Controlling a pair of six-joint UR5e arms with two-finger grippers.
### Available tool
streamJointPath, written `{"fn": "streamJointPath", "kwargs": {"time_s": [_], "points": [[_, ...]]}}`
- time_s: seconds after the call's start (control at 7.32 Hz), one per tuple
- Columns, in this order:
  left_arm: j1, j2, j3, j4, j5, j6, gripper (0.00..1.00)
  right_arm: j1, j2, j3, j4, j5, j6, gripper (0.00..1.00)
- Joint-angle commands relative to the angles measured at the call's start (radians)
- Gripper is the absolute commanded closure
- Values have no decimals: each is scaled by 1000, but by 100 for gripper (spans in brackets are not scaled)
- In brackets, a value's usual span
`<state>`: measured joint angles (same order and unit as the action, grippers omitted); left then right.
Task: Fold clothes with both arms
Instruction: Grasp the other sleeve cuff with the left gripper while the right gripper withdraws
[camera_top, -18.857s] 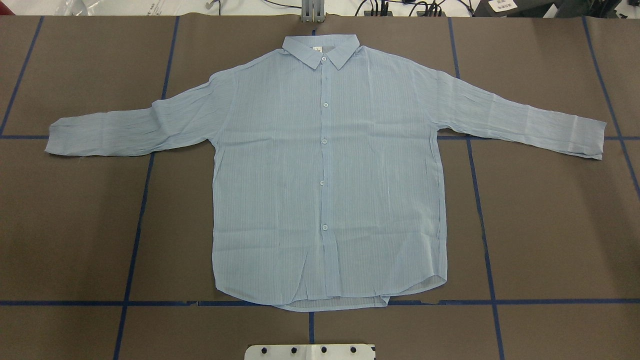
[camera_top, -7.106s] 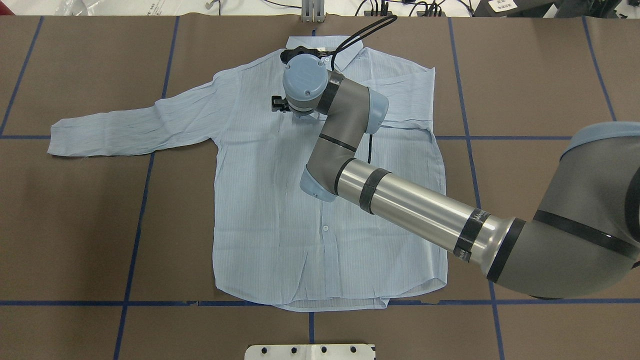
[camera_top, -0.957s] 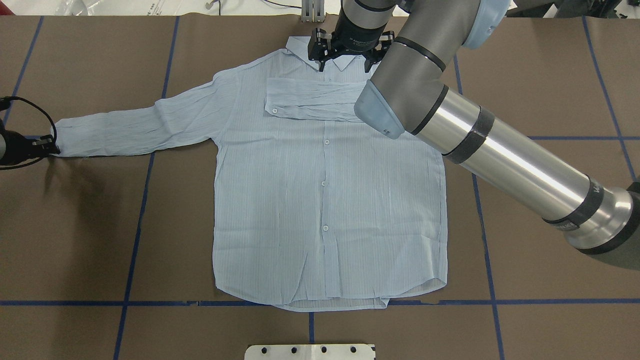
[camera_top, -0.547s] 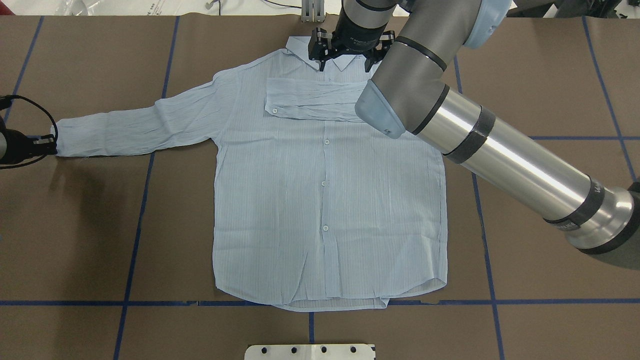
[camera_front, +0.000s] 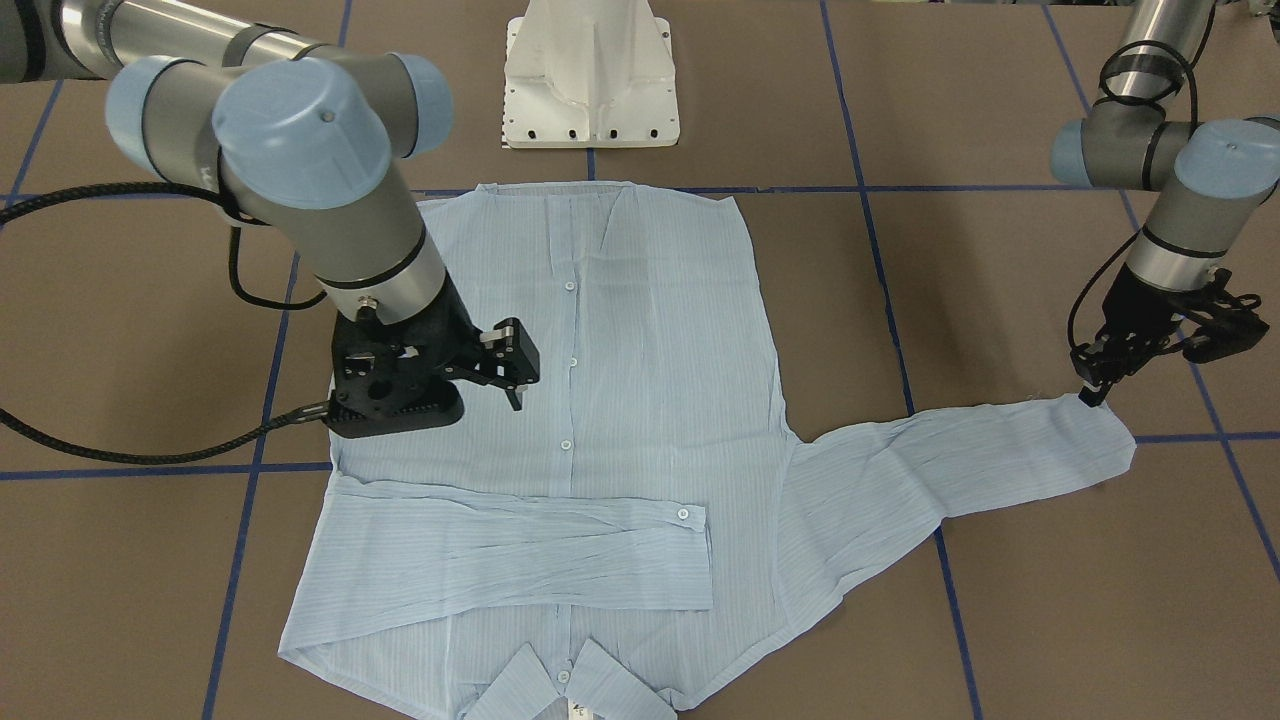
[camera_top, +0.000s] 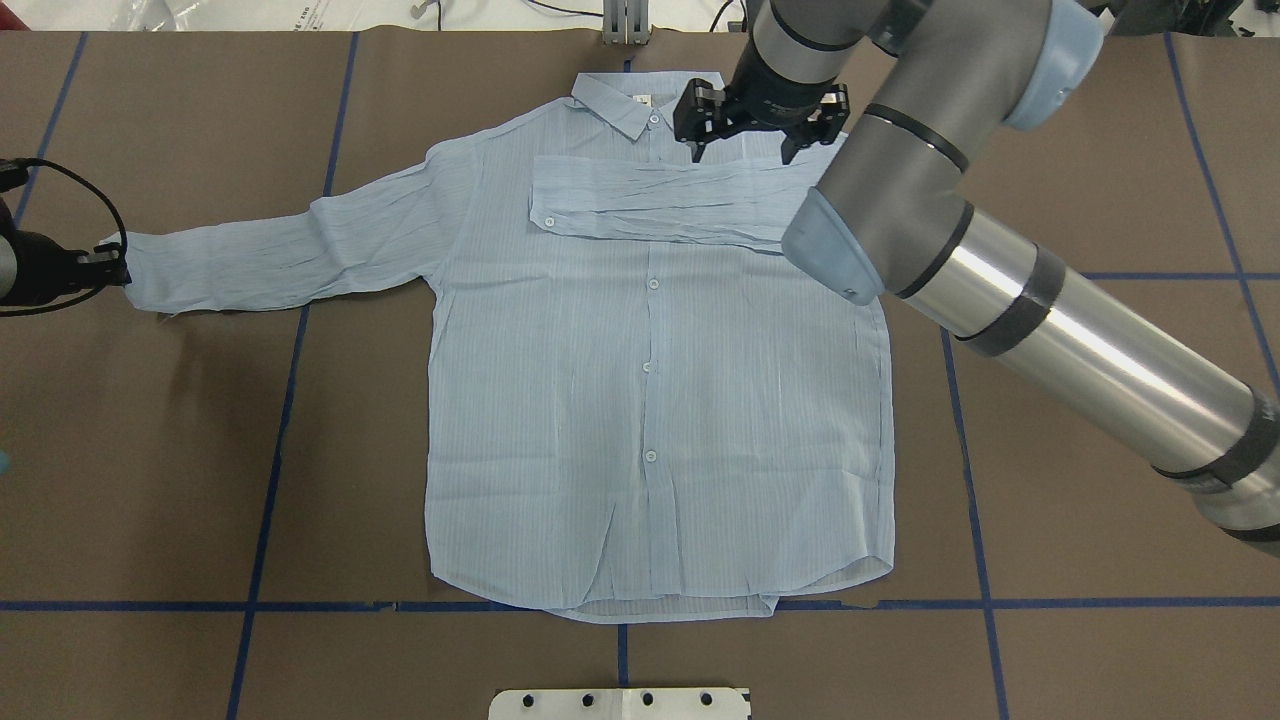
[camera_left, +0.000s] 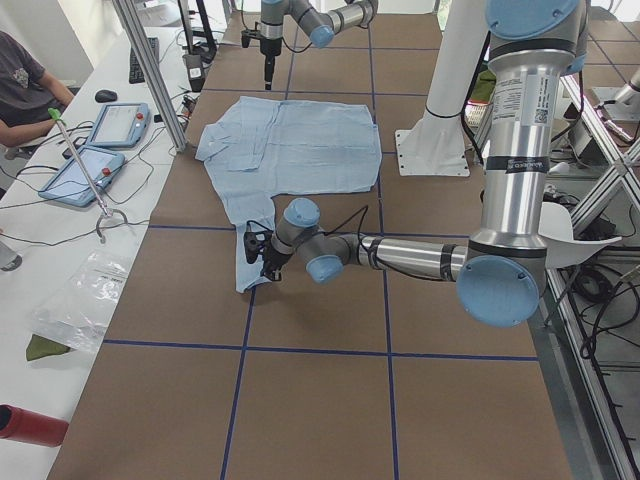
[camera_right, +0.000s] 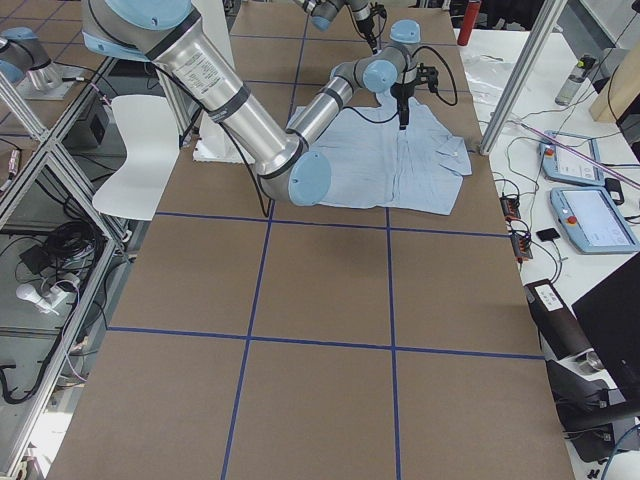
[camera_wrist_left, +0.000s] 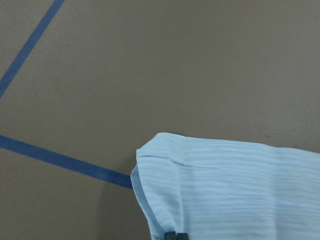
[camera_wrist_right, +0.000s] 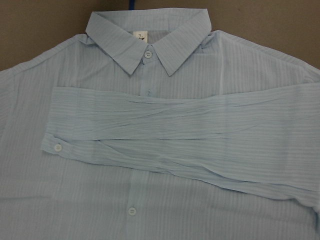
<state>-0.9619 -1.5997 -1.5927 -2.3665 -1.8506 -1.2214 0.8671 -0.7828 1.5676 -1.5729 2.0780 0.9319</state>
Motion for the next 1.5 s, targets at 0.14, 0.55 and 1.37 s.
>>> {"fn": "streamJointPath", "kwargs": {"time_s": [0.14, 0.55, 1.37], "points": [[-3, -201, -271, 476, -1, -15, 100, 122, -224, 142, -80, 40, -267, 1], [29, -570, -222, 774, -74, -154, 100, 248, -385, 190, -151, 127, -511, 0], [328, -991, 296, 273, -5, -737, 100, 362, -492, 170, -151, 195, -674, 0]]}}
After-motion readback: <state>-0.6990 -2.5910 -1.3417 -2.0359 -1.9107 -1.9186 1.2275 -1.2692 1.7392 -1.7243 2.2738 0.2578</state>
